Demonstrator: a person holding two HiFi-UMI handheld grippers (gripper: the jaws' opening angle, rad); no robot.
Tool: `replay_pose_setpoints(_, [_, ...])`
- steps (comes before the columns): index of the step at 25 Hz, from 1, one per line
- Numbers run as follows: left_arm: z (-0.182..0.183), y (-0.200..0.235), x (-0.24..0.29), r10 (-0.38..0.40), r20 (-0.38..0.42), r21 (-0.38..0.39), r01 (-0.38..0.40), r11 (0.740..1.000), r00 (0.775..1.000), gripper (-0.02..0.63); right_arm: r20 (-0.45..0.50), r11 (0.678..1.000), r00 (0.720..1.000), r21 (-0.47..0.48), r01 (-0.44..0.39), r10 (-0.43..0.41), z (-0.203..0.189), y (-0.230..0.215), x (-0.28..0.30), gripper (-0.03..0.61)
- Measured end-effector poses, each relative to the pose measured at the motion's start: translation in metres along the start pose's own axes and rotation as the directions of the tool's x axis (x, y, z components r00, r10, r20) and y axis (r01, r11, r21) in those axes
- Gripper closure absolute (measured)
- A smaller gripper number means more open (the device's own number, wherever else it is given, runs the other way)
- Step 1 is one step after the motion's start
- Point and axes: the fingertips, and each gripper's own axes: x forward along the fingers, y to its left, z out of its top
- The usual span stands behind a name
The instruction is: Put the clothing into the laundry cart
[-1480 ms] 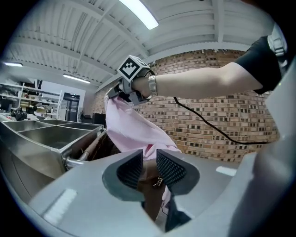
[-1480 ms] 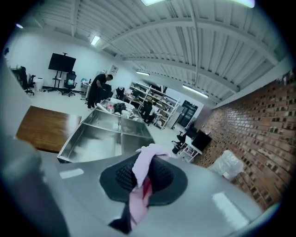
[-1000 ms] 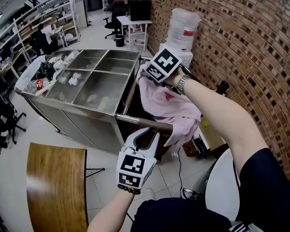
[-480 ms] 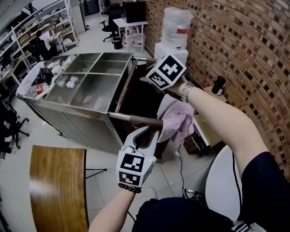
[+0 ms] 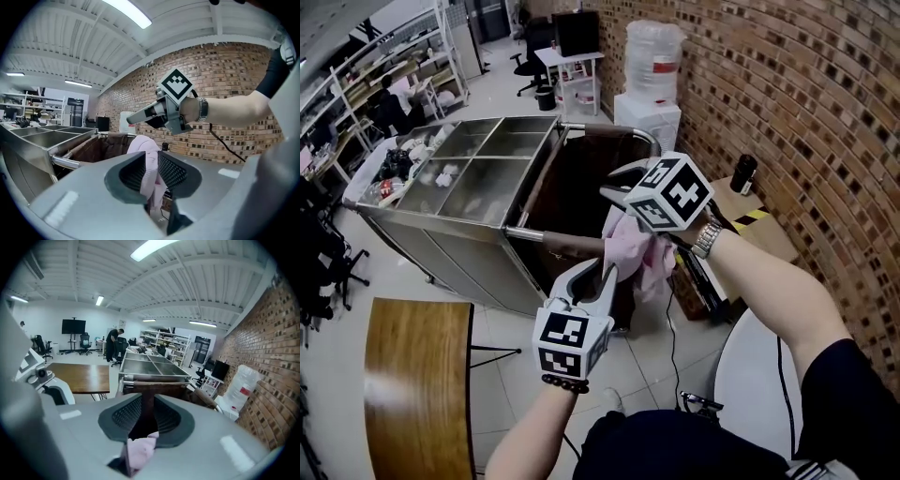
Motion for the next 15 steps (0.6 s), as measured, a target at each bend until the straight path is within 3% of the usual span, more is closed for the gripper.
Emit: replay_pose_setpoints(15, [0.021, -0.083, -0.011, 0.052, 0.037, -0.001, -0.052, 0.999, 0.998, 0.546, 0.241, 0.999, 0.970, 0.038, 0.037, -0.045, -0.049, 0.063, -0.139, 0.549])
